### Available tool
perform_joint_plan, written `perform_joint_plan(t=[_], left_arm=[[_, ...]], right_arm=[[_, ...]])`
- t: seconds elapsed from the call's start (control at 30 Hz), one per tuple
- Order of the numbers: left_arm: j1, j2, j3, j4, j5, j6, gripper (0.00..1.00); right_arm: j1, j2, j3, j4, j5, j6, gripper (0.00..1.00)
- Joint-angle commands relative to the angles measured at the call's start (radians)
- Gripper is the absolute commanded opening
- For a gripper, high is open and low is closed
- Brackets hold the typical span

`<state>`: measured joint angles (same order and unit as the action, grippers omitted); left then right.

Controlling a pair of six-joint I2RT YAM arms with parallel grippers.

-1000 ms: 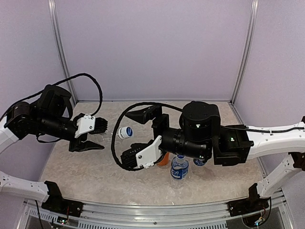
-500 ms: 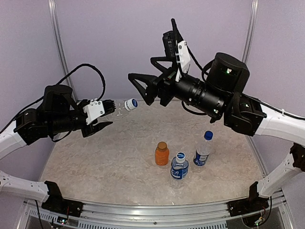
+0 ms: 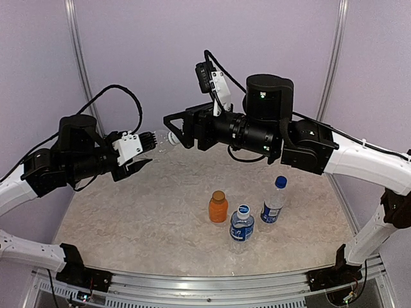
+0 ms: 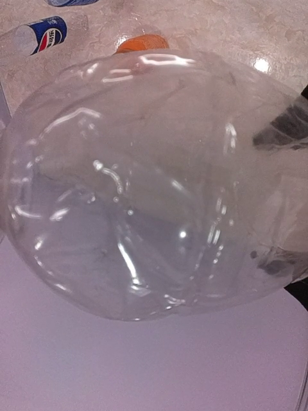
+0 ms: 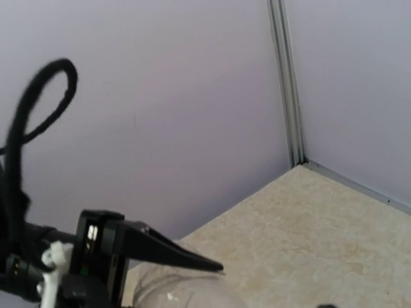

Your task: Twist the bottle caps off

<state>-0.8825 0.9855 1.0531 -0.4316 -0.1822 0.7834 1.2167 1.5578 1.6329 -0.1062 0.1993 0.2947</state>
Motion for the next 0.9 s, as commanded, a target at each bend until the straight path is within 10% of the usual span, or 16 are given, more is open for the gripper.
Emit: perform_joint_plan(t=[0.0,0.67,0.87], left_arm=[[-0.007,-0.014,-0.011,0.028,0.005,0.008,0.5],[-0.007,-0.011,-0.01,0.033,0.002,0.022,0.5],[-0.007,-0.01,-0.01,0.032,0.008,0.027,0.49]], right_arm=[[-0.02,-0.008,-0.055,-0.019,-0.033,0.077,0.69],[-0.052,0.014,-0.082,-0.031,-0.148,0.129,0.37],[-0.052,0.021,-0.074,-0.026,-0.185,0.121,0.06]])
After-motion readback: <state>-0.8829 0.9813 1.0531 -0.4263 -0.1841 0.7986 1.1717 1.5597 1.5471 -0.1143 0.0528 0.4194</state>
